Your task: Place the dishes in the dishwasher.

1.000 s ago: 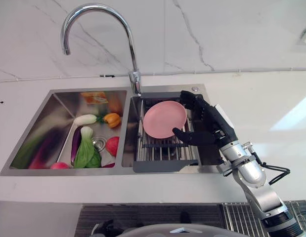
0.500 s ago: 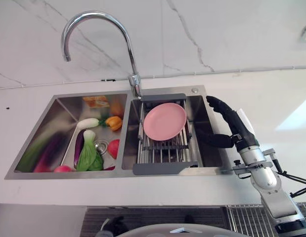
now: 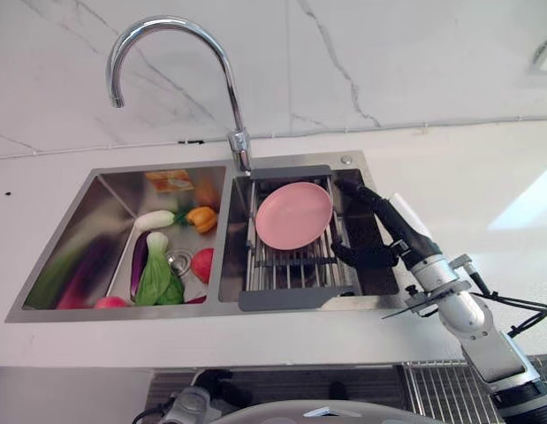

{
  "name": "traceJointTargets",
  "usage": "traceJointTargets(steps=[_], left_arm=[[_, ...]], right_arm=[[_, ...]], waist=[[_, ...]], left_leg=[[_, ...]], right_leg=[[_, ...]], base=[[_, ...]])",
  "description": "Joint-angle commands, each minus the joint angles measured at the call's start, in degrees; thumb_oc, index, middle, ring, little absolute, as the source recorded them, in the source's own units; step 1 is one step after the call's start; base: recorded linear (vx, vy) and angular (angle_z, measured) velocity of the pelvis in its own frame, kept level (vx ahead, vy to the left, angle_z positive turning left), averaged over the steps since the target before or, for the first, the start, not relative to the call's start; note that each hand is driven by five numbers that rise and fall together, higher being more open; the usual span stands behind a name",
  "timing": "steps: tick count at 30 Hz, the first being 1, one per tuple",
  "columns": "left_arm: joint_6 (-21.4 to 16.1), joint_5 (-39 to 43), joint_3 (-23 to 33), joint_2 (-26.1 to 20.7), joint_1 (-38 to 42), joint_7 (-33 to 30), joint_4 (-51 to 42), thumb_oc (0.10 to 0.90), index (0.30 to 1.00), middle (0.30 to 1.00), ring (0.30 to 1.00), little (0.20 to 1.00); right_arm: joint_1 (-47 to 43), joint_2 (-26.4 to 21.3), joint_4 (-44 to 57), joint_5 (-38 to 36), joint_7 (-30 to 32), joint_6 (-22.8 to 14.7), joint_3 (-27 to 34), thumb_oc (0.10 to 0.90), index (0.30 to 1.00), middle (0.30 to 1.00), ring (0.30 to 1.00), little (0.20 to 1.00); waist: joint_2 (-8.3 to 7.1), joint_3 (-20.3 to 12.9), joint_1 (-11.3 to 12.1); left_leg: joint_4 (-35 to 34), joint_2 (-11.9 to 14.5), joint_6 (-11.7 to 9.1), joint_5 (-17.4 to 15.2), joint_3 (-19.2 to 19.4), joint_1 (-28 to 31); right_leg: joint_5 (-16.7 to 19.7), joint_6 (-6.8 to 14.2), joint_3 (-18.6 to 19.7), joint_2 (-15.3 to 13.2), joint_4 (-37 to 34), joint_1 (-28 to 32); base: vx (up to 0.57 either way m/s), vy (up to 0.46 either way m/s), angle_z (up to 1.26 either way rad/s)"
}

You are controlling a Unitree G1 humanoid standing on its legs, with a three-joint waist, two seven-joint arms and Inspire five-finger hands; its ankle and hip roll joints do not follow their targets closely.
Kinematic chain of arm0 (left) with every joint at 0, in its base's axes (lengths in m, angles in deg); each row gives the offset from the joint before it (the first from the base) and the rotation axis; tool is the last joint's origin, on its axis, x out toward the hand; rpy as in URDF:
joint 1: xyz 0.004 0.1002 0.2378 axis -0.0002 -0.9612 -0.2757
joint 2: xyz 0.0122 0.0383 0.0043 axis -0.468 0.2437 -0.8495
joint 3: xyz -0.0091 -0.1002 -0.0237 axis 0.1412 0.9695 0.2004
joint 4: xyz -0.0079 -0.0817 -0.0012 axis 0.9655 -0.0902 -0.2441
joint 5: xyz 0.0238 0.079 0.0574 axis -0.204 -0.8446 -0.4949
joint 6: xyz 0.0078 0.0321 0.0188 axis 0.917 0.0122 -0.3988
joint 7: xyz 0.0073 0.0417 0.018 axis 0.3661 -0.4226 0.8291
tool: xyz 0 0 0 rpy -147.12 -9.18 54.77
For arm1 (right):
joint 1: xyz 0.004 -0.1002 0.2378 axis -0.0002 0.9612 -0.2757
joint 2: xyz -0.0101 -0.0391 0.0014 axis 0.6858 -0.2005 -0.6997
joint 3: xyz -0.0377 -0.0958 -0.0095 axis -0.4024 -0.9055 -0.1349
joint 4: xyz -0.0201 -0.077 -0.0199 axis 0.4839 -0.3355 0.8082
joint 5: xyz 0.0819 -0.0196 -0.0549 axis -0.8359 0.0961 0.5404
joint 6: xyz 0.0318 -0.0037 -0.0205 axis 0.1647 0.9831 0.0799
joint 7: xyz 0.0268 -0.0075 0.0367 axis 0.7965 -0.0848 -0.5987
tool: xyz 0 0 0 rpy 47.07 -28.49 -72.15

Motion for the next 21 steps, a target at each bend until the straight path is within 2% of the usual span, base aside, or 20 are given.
traceJointTargets(steps=[1, 4, 5, 8, 13, 14, 15, 16, 18, 21], left_arm=[[-3.5, -3.0, -2.5, 6.1, 7.6, 0.6, 4.4, 0.8, 0.9, 0.9, 0.9, 0.9], [-3.2, -4.6, -1.1, 5.4, 6.3, 0.7, 5.5, 0.8, 0.9, 0.9, 0.9, 0.9], [-3.2, -4.6, -1.1, 5.4, 6.3, 0.7, 5.5, 0.8, 0.9, 0.9, 0.9, 0.9], [-3.0, -4.1, -0.4, 5.5, 5.3, 1.2, 5.9, 0.8, 0.9, 0.9, 0.9, 0.9], [-3.0, -3.4, -0.5, 5.4, 5.0, 1.4, 5.8, 0.8, 0.9, 0.9, 0.9, 0.9], [-3.2, -3.6, -1.2, 5.1, 5.2, 1.3, 5.2, 0.8, 0.9, 0.9, 0.9, 0.9], [-3.2, -3.6, -1.2, 5.1, 5.2, 1.3, 5.2, 0.8, 0.9, 0.9, 0.9, 0.9], [-3.5, -3.9, -1.5, 4.9, 5.4, 1.1, 4.2, 0.8, 0.9, 0.9, 0.9, 0.9], [-3.9, -3.0, -1.6, 4.7, 5.1, 0.9, 4.4, 0.8, 0.9, 0.9, 0.9, 0.9], [-3.8, -2.2, -1.2, 4.6, 4.5, 0.6, 4.9, 0.8, 0.9, 0.9, 0.9, 0.9]], right_arm=[[-6.0, -2.1, 8.1, 1.0, 1.1, -5.6, 2.1, 0.8, 0.9, 0.9, 0.9, 0.9], [-7.2, -6.1, 7.6, 10.1, 2.3, -4.9, 1.9, 0.8, 0.9, 0.9, 0.9, 0.9], [-7.2, -6.1, 7.6, 10.1, 2.3, -4.9, 1.9, 0.8, 0.9, 0.9, 0.9, 0.9], [-8.3, -10.3, 7.1, 17.4, 4.1, -4.7, 1.4, 0.8, 0.9, 0.9, 0.9, 0.9], [-9.2, -11.5, 6.5, 21.2, 5.8, -3.9, 0.7, 0.8, 0.9, 0.9, 0.9, 0.9], [-10.9, -13.2, 6.0, 25.9, 7.9, -3.7, -0.5, 0.8, 0.9, 0.9, 0.9, 0.9], [-10.9, -13.2, 6.0, 25.9, 7.9, -3.7, -0.5, 0.8, 0.9, 0.9, 0.9, 0.9], [-13.1, -15.5, 5.3, 30.2, 9.4, -4.1, -2.4, 0.8, 0.9, 0.9, 0.9, 0.9], [-15.4, -16.4, 3.6, 32.8, 11.5, -3.1, -4.4, 0.8, 0.9, 0.9, 0.9, 0.9], [-16.2, -15.9, 3.3, 33.2, 12.2, -2.7, -5.3, 0.8, 0.9, 0.9, 0.9, 0.9]], waist=[[-4.02, -3.1, 1.4], [-4.14, -3.1, 1.8], [-4.14, -3.1, 1.8], [-4.2, -3.0, 2.2], [-4.46, -2.9, 2.5], [-4.64, -3.0, 3.1], [-4.64, -3.0, 3.1], [-4.85, -2.9, 3.4], [-5.05, -2.9, 4.1], [-5.09, -2.9, 4.5]], left_leg=[[3.1, -1.7, -0.1, -2.4, 1.3, 0.7], [3.0, -1.7, -0.1, -2.6, 1.0, 0.6], [3.0, -1.7, -0.1, -2.6, 1.0, 0.6], [2.8, -1.7, 0.0, -2.7, 0.8, 0.5], [2.8, -1.8, 0.1, -2.7, 0.3, 0.3], [2.9, -1.9, 0.2, -2.7, -0.2, 0.1], [2.9, -1.9, 0.2, -2.7, -0.2, 0.1], [2.9, -2.0, 0.1, -2.2, -0.7, -0.4], [2.8, -2.1, 0.1, -2.2, -1.3, -0.6], [2.7, -2.3, 0.2, -2.2, -1.5, -0.5]], right_leg=[[-10.4, 2.1, 0.3, -0.8, 8.7, 2.4], [-10.3, 2.3, 0.2, -0.9, 8.6, 2.4], [-10.3, 2.3, 0.2, -0.9, 8.6, 2.4], [-10.2, 2.5, 0.3, -1.1, 8.6, 2.3], [-10.2, 2.5, 0.0, -1.1, 8.7, 2.2], [-10.2, 2.6, -0.1, -1.2, 8.6, 2.2], [-10.2, 2.6, -0.1, -1.2, 8.6, 2.2], [-9.8, 2.6, -0.4, -1.2, 8.6, 1.9], [-9.8, 2.8, -0.7, -1.4, 8.5, 2.0], [-9.7, 2.8, -1.0, -1.6, 8.3, 2.2]], base=[[0.0, 0.0, 0.0], [0.0, 0.0, 0.0], [0.0, 0.0, 0.0], [-0.01, 0.01, 0.0], [0.0, 0.0, 0.0], [0.0, 0.0, 0.0], [-0.04, -0.005, 0.01], [-0.04, -0.006, 0.03], [-0.02, 0.005, 0.16], [0.0, 0.008, 0.13]])
